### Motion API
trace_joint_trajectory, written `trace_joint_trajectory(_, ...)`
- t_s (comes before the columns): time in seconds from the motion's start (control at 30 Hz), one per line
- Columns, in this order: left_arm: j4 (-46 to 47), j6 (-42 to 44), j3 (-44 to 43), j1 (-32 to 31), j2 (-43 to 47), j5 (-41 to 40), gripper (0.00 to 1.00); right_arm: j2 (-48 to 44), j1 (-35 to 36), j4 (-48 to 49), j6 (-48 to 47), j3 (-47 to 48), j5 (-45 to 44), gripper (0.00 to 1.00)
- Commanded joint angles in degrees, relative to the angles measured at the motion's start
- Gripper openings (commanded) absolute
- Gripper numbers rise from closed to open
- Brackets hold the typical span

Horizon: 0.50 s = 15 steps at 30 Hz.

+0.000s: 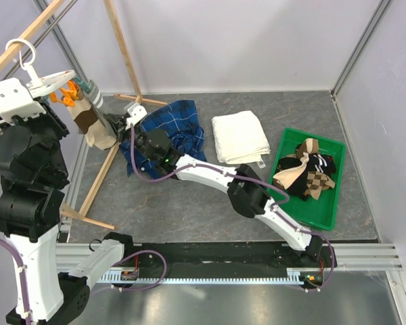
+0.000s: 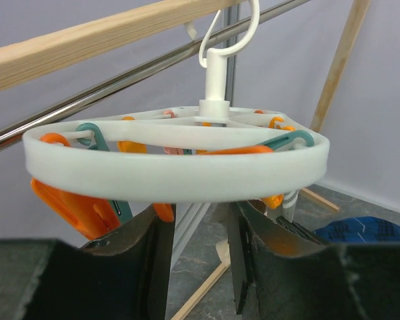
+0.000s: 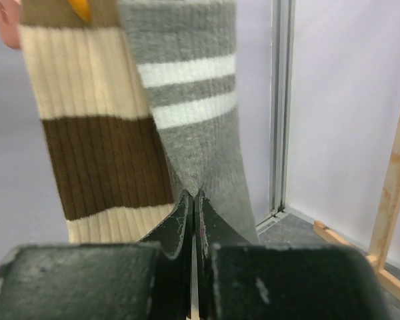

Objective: Remove the socks clipped to the hanger
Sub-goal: Remove the sock from the hanger.

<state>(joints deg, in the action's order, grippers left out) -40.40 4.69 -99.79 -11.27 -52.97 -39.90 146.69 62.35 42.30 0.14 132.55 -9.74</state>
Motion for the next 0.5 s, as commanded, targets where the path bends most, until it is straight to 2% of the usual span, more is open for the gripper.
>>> trace_joint_trajectory(0.0,-0.5,-3.8,-2.9,0.1,2.4,6.7,0.45,-13.9,-0.1,1.6,-2.9,-7.0,3.0,0.0)
trace_joint_trajectory(0.13,-4.0,-7.7,-6.6,0.1,2.6,12.1,0.47,-21.1,0.1,0.2,-5.2,-13.3,3.7,0.0)
trace_joint_trajectory(0.27,-6.7,-10.4,-8.8,0.1,2.6,17.7,0.53,-28.9,0.7,-2.4,-7.8,-19.1,4.3,0.0)
trace_joint_trajectory(0.4,-7.9,-11.6,-9.3,0.1,3.7,24.5,0.55,-34.1,2.0,-4.4,-9.8,-25.2,5.7,0.0)
trace_joint_trajectory(0.47,-8.0,-12.1,-8.2,0.1,4.5,24.7,0.55,-36.5,3.3,-5.9,-11.5,-26.6,6.3,0.0)
